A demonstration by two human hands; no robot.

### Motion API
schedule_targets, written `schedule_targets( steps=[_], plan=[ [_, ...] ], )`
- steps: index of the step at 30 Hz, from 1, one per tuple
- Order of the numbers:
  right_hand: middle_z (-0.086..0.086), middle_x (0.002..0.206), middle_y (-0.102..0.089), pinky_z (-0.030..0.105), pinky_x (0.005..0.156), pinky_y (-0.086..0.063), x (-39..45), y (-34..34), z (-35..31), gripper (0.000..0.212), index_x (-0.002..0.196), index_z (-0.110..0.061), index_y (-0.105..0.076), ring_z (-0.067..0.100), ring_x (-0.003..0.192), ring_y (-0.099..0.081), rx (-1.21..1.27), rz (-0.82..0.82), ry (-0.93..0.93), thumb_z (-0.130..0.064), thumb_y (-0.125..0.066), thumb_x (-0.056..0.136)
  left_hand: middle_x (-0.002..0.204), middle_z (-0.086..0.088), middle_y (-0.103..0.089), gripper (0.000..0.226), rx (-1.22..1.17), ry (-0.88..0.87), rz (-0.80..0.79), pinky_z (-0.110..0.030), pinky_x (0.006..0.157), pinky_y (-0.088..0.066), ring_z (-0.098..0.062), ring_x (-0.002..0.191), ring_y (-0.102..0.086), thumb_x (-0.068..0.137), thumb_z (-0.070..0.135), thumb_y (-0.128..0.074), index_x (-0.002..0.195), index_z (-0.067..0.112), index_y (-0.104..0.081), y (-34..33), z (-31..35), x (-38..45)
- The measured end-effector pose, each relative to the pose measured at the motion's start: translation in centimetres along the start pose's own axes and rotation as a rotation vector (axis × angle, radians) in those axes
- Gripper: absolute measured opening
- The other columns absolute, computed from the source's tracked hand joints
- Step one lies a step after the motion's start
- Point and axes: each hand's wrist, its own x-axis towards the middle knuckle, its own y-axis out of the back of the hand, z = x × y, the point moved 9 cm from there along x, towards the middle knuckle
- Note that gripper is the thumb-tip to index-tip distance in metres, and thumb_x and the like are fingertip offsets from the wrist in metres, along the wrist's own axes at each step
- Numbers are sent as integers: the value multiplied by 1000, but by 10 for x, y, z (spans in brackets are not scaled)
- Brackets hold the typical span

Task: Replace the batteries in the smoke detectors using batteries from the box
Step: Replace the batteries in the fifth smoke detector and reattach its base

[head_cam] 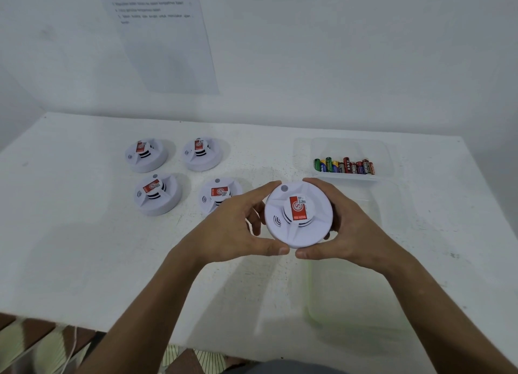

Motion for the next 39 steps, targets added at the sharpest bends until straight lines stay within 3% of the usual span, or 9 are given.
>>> schedule_targets(
  steps=[7,13,16,20,25,27,30,34,39],
  plan=[
    [-14,131,-59,23,95,-53,18,-3,-7,99,141,-22,-44,7,123,-56,-2,21,23,-9,-94,57,93,24,-62,81,-17,-77,44,-14,58,-46,-5,66,-52,67,31,-88,137,36,-48,16,7,6],
    [-6,133,-58,21,94,-52,43,-3,-11,95,138,-22,-47,10,121,-57,-30,48,39,-10,-95,57,103,12,-66,75,-16,-68,28,-24,65,-51,-20,74,-55,66,40,-87,131,40,-49,35,-3,21],
    [-3,135,-48,29,94,-53,63,0,-12,99,136,-38,-46,11,126,-47,-110,53,11,-26,-98,53,113,13,-67,79,-25,-90,16,-26,75,-56,-10,88,-64,66,35,-89,134,35,-49,47,-6,34],
    [-1,132,-38,25,97,-48,102,2,-12,99,136,-36,-41,11,122,-42,-164,73,-58,-14,-95,56,102,20,-67,71,25,-35,79,-7,67,-46,8,79,-62,66,25,-89,128,26,-55,75,-22,61],
    [3,133,-41,28,91,-48,148,-2,10,98,140,-18,-42,20,117,-50,-190,108,-152,-7,-94,58,103,13,-69,67,135,83,71,-31,72,-59,-7,87,-66,62,33,-89,121,28,-59,91,-66,105],
    [-5,118,-49,25,86,-50,161,-4,16,88,134,-12,-47,18,110,-54,-195,123,-165,-3,-93,59,101,12,-70,66,151,110,68,-40,85,-57,-11,91,-66,55,37,-88,115,26,-62,95,-80,117],
    [-13,102,-54,19,76,-53,172,-5,31,75,126,-4,-54,11,95,-60,-192,123,-204,4,-90,61,98,9,-72,62,140,136,26,-41,83,-58,-13,89,-68,50,37,-87,107,25,-66,95,-95,129],
    [3,132,-52,38,96,-53,179,-6,47,92,137,-11,-50,25,118,-55,-244,126,-275,-8,-95,56,92,9,-73,62,176,170,-13,-44,79,-59,-14,83,-69,44,43,-86,101,25,-67,93,-111,137],
    [4,135,-52,41,98,-52,181,-6,51,93,137,-13,-51,24,119,-54,-305,143,-306,-14,-95,55,94,6,-71,72,244,220,-29,-44,81,-57,-17,85,-68,40,51,-82,104,21,-65,91,-119,140]
  ],
)
